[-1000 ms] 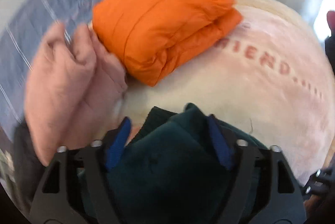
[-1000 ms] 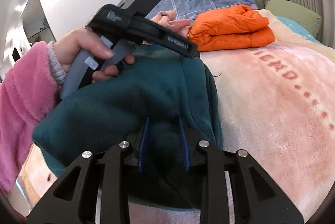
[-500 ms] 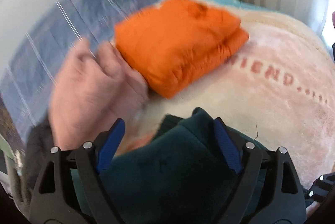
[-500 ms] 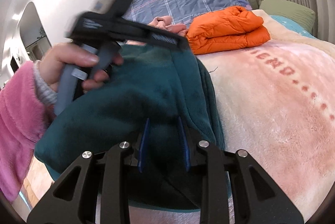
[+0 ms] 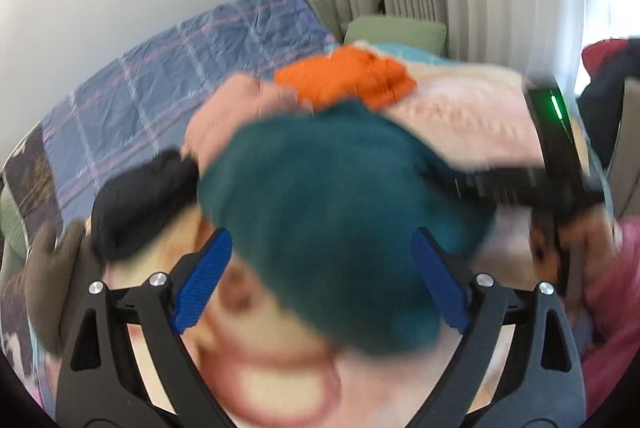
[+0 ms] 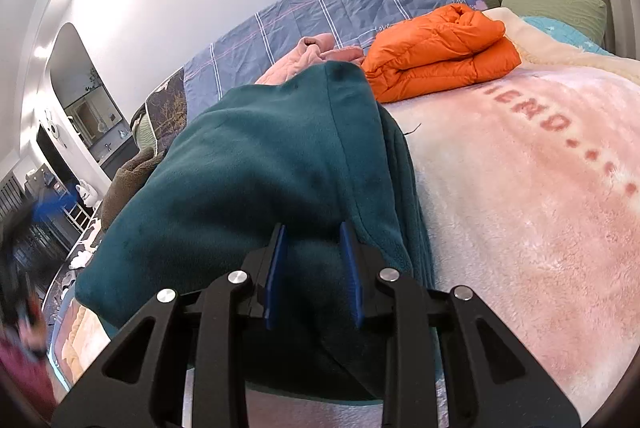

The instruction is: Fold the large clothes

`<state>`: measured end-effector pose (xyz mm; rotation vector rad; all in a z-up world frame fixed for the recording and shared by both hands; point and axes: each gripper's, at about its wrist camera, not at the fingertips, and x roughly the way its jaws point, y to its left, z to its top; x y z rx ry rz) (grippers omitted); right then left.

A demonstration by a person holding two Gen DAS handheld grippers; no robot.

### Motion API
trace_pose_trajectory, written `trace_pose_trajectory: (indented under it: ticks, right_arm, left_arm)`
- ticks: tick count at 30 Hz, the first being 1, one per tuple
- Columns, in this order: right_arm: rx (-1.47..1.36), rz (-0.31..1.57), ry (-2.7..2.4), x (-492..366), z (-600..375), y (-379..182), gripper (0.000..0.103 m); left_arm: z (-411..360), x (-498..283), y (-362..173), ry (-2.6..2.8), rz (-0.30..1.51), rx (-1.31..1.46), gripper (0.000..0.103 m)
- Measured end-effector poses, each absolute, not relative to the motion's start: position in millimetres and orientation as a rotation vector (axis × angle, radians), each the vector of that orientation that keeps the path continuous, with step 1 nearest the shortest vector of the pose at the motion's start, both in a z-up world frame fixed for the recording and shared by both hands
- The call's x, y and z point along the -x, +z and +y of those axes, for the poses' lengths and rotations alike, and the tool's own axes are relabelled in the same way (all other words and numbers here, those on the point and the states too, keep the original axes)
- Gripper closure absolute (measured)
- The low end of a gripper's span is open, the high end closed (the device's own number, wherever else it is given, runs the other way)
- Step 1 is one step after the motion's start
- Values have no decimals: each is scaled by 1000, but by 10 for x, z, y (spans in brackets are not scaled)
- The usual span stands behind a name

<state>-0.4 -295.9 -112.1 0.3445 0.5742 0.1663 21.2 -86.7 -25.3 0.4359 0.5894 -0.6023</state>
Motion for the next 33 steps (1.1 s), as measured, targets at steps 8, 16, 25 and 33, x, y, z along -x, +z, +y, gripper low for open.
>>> trace_pose_trajectory:
  ticks: [8,16,25,33]
  right_arm:
    - [-338,569,160,11,-2957,-1116,76]
    - [-299,573,128,-5,-2907,-1114,79]
    - [-292,591,133,-19,-2917,-1134,86]
    - [-291,587,128,-22,-2923,-1139,86]
  left_arm:
    - [-1111,-53,-764,-589,675,-454,10]
    - [-1357,-205,-1164,-351,574,-672,2]
    - [-958,-321,-1165,-355,687,-567,2]
    - [-650,-66,-871,-661,875,-364,64]
